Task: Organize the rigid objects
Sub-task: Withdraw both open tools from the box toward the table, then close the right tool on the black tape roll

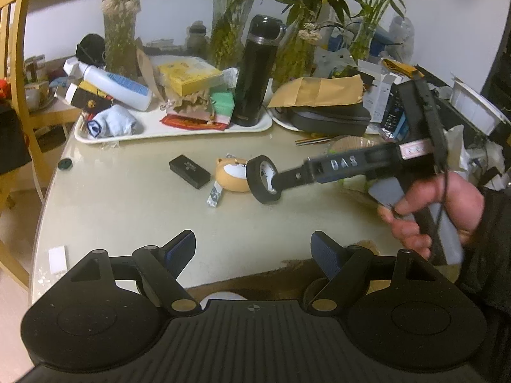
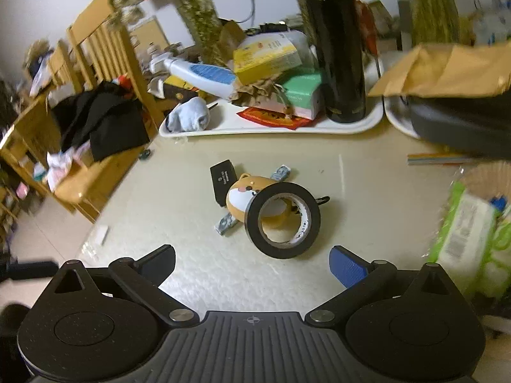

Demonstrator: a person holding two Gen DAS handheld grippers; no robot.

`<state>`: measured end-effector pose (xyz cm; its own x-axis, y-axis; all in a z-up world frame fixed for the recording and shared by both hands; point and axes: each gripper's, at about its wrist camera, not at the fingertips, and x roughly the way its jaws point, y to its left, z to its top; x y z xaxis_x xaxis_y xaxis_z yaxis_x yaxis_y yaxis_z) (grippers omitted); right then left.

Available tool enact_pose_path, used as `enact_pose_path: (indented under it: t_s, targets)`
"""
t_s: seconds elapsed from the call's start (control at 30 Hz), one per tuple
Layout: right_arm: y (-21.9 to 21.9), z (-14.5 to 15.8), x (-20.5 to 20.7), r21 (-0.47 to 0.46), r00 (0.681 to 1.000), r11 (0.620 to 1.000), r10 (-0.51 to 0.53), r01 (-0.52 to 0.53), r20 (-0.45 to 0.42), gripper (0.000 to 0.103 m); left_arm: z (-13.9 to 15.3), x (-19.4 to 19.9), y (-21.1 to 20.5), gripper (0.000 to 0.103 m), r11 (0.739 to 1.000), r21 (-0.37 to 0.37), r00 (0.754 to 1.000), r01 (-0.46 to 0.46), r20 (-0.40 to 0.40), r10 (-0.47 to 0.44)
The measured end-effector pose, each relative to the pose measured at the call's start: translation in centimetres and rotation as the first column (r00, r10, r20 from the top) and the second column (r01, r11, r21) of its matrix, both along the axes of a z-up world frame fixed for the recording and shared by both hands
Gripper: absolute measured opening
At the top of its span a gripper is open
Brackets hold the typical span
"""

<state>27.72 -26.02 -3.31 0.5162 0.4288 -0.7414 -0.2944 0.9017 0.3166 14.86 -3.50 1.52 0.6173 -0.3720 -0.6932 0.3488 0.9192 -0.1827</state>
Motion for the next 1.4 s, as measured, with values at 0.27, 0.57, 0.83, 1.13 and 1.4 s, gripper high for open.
enact_pose_path:
  t_s: [0.27,0.57,0.83,1.13,1.4]
  targets:
    - [-0.9,-2.2,3.2,0.060,0.997,0.997,-0.045,0.049,-0.057,0.090,-0.6,0.0,1.2,0.079,0.999,-0.030,0.999,-0.018,-0.035,0.017]
    - [-1.1,-4.1,5.5,0.091,0.995,0.995,-0.041,0.049,-0.089,0.083,-1.3,0.3,2.6,0.079,0.998,-0.042,0.998,-0.044,-0.043,0.042]
    - [-0.5,-4.4,6.2,0.061,0.995,0.998,-0.022,0.028,-0.092,0.075,-1.8,0.5,3.0,0.079,0.997,-0.048,0.997,-0.060,-0.059,0.057]
    - [0.3,-2.6,5.1,-0.266,0.994,0.964,-0.024,-0.006,-0.109,0.075,-1.5,0.2,3.0,0.079,0.997,-0.047,0.998,-0.054,-0.048,0.051]
    - [-1.0,-3.6,4.5,-0.383,0.987,0.924,-0.051,-0.011,-0.151,0.075,-0.7,0.4,2.9,0.079,0.996,-0.055,0.997,-0.066,-0.032,0.064]
